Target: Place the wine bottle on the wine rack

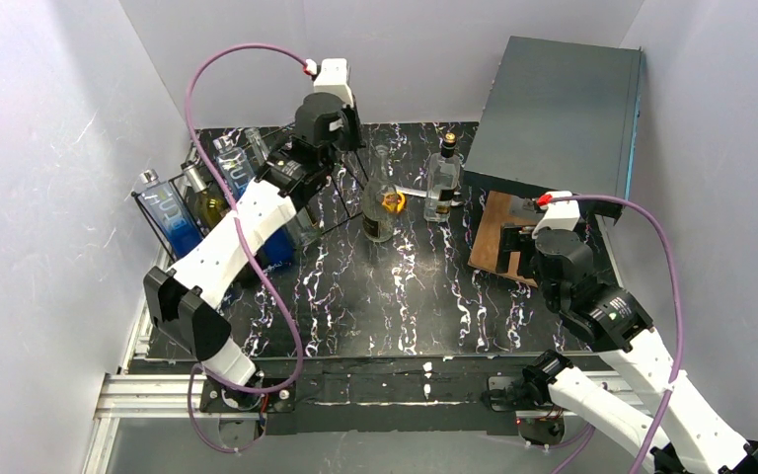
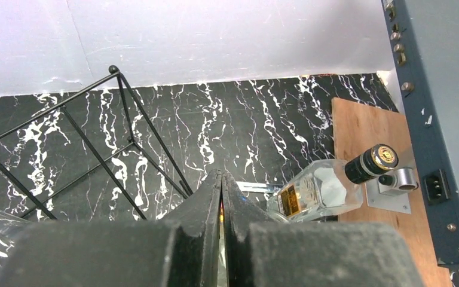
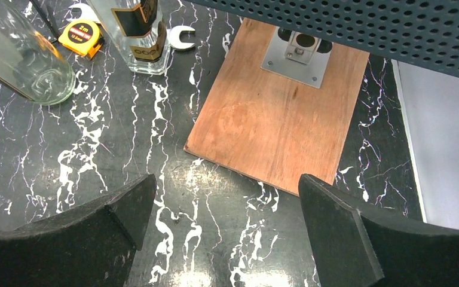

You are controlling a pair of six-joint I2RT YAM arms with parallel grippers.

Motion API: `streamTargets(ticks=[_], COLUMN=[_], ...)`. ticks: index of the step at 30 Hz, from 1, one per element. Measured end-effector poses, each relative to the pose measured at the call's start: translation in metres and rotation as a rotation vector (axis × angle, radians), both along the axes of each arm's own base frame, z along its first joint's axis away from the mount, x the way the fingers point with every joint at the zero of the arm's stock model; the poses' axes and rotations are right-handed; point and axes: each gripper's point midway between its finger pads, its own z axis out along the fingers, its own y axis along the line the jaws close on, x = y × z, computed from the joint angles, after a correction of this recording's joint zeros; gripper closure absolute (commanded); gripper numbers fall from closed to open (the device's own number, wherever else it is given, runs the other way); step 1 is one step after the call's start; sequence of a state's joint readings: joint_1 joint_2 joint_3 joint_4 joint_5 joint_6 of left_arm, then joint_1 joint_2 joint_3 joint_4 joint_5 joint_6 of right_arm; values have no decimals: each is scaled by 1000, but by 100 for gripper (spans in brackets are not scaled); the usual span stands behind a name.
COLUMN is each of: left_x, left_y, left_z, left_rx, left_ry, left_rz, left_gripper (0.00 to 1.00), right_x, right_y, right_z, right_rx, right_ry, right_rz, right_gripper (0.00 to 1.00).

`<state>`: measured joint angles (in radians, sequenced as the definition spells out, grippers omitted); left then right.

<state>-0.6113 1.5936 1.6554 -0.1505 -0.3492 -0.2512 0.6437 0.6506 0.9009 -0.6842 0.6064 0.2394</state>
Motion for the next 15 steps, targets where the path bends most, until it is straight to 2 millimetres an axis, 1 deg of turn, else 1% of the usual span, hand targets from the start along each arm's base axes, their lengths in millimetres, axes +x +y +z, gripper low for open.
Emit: streamTargets(ticks=[2,3,4,5,6,8,10,11,13,15], left_x=[5,9,8,-2,-4,-8,-19,-25,-34,-42], left_y=[8,13,11,2,-1,-1,6,10,18,24], left_z=[3,-5,-19,-53,-60,-66,-69,-67,-57,-43], left_rx=[-20,-27,-31,-13,-2,-4,3,-1,-13,-33], left_ry=[14,23,27,78,86,87,89,84,63,28], left_rz=[-2,-13,-45,-121,-141,-146,-149,-147,-143,-142], left_gripper=[100,93,68,49,42,28,20,16,11,7], right_x=[0,0,-1,-1,-1,0,0,0,0,0], right_y=[0,0,-1,-1,0,0,0,0,0,0], right_z=[0,1,1,1,1,0,0,0,0,0], right_rx=[0,1,4,4,2,1,0,0,0,-1], right_ry=[-1,-3,-6,-6,-3,-1,0,0,0,1], right_rz=[0,0,0,0,0,0,0,0,0,0], right_gripper=[2,2,2,2,2,2,2,1,2,1])
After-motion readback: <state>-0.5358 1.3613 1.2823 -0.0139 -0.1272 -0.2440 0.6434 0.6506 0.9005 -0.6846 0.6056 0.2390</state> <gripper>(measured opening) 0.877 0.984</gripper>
